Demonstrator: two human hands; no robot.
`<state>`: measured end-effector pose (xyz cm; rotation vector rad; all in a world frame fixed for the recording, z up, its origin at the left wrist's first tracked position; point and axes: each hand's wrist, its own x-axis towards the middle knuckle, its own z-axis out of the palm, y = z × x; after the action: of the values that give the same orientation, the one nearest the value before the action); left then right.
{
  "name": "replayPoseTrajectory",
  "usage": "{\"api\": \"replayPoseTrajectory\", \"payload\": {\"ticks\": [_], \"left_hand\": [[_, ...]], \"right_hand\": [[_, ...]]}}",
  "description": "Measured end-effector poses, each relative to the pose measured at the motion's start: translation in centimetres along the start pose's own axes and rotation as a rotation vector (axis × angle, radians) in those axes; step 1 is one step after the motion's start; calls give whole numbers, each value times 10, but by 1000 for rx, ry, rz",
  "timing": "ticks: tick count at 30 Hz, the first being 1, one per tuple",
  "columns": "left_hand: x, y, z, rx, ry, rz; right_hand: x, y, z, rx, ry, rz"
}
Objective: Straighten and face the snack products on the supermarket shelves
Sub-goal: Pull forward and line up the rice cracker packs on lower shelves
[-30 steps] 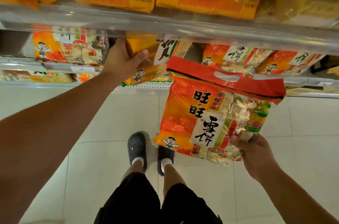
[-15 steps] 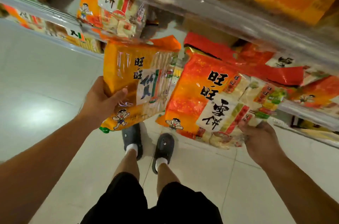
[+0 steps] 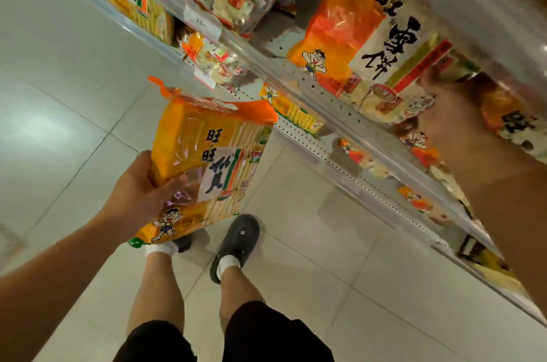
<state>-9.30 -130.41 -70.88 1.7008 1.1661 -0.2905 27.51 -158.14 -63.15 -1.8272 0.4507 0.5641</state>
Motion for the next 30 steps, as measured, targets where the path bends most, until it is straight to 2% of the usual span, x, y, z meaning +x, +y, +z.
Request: {"api": "replayPoseTrajectory", "payload": {"ticks": [5, 8, 13, 18, 23, 25, 27, 29, 30], "left_hand": [[8, 15, 14, -11, -70, 11], [8, 26, 17, 2, -83, 11], [3, 32, 21, -2, -57, 31], [3, 39, 22, -44, -102, 30], [3, 39, 7, -87, -159, 48], [3, 34, -3, -121, -180, 44], [1, 29, -18, -173, -191, 31], [-2, 27, -38, -259, -218, 9], [-4, 26, -51, -306, -237, -4]], "right_hand": [[24, 1, 20, 36, 95, -9], [27, 11, 20, -152, 189, -38], [26, 14, 17, -175, 55, 6], [21, 15, 19, 32, -34, 46], [-5, 32, 22, 155, 57, 3], [-23, 51, 22, 160, 149, 51], [-49, 74, 35, 104, 157, 20], [-77, 101, 57, 57, 74, 100], [-92, 113, 72, 74, -39, 188]]}}
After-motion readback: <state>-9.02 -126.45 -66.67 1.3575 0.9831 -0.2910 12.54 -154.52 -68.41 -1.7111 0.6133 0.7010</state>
